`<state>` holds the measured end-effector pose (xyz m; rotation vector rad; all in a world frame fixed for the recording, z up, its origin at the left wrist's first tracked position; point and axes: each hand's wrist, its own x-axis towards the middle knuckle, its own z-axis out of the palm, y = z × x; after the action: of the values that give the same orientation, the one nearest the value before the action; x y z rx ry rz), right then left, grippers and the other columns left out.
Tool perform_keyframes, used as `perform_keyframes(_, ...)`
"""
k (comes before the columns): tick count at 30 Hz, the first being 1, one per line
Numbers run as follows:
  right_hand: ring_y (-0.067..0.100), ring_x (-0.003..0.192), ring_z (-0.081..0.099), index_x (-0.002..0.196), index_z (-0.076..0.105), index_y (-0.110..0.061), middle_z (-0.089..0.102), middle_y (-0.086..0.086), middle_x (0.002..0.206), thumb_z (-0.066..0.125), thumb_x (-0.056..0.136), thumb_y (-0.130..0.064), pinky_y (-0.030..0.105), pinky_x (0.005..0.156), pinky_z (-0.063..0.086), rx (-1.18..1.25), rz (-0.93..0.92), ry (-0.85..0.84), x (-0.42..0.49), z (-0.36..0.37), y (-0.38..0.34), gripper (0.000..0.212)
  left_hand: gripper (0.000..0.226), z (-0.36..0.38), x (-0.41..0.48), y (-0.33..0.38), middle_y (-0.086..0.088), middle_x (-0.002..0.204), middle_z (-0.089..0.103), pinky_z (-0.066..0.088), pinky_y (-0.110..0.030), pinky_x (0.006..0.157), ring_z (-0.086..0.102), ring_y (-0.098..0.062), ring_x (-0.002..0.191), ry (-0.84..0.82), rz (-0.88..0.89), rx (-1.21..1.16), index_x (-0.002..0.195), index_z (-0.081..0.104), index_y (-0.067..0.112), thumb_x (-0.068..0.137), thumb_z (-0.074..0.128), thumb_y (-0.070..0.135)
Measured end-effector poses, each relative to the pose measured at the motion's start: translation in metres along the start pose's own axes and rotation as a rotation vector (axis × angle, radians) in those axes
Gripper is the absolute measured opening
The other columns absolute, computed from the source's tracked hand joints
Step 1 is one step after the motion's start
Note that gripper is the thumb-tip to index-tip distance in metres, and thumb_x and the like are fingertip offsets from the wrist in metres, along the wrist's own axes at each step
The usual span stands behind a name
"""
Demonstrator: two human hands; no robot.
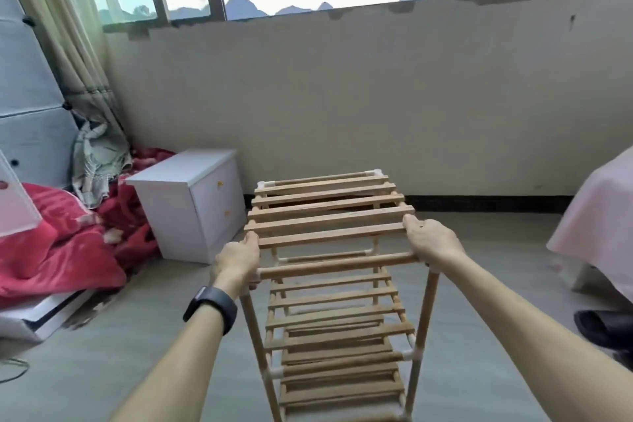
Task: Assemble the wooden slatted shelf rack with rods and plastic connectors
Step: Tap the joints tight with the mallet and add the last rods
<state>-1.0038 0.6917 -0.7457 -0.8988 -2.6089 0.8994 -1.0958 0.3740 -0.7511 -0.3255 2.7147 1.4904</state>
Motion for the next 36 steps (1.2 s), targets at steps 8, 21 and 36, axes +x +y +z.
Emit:
perform_keyframes(8,0.024,0.085,0.052,0.125,0.055,-0.005,0.063,0.013,0.105,0.023,0.104,-0.061,0.036,0.073,0.040,0.031,-0.068,0.086,-0.059,-0.009,0.034,0.068,0.058,-0.005,-0.035,-0.030,-0.005,0.064,0.068,0.055,-0.033,0.059,0.068,-0.026,0.063,0.041,0.167,0.107,0.078,0.063,0.016,0.100,0.033,0.060)
perform_keyframes(21,0.016,0.067,0.057,0.096,0.055,-0.017,0.062,-0.002,0.072,0.035,0.106,-0.052,0.035,0.062,0.040,0.243,-0.161,0.288,-0.179,0.004,0.100,0.042,0.057,-0.005,-0.142,-0.102,-0.006,0.065,0.066,0.045,-0.033,0.059,0.065,-0.026,0.066,0.136,0.363,-0.017,0.070,0.055,0.019,0.103,0.029,0.057)
perform_keyframes(36,0.002,0.088,0.061,0.107,0.059,-0.027,0.066,-0.014,0.089,0.052,0.103,-0.046,0.020,0.068,0.042,0.412,-0.024,0.124,-0.120,0.112,0.203,0.021,0.024,0.106,-0.066,-0.189,0.008,0.095,0.062,0.044,-0.037,0.081,0.057,-0.017,0.094,-0.039,0.291,-0.104,0.103,0.060,0.031,0.105,0.042,0.046)
